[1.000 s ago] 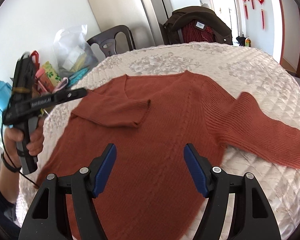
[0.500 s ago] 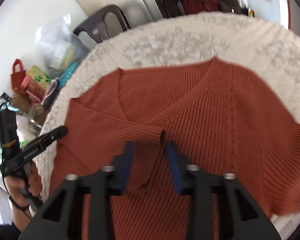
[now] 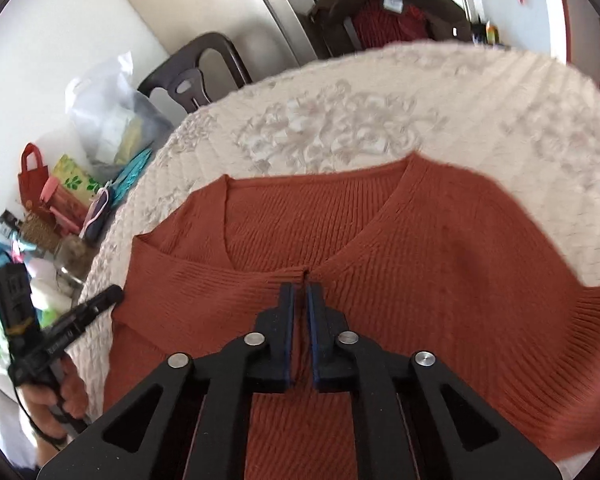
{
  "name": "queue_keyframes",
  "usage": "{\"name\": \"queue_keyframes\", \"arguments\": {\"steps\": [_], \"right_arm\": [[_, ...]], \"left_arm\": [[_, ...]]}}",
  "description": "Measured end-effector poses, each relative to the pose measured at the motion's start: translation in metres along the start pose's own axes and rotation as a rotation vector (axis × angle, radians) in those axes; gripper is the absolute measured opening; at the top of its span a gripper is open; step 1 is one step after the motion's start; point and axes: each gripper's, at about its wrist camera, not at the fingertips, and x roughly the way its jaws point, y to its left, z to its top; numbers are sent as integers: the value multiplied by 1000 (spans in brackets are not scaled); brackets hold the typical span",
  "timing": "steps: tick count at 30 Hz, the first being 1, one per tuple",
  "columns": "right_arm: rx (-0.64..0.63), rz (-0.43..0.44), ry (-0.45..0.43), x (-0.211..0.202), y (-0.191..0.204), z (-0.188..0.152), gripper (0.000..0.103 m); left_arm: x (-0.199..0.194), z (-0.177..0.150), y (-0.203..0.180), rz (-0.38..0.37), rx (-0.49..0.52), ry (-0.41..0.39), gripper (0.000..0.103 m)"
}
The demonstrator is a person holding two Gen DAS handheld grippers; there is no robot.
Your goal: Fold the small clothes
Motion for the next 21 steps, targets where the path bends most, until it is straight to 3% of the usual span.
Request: {"name": "queue_keyframes", "arguments": {"steps": [3,6,11,13,21], "right_arm": [[-61,20,19,-9,15,-17,9],[-108,-13,88,9,19,-32,9],[-91,-22,49,-5,10,-39,11],[-94,-25,34,-14,9,-43,19],[-20,1,-12,-47,-10,-70,20]], "left_arm": [[-3,1,-10,-21,29,-1,13],[19,-10,-19,-7,72,77,13],[16,-16,-16,3,79,85,18],[11,-19,-16,11,85,83,20],[-16,-40,-26,-10,76,72,26]]}}
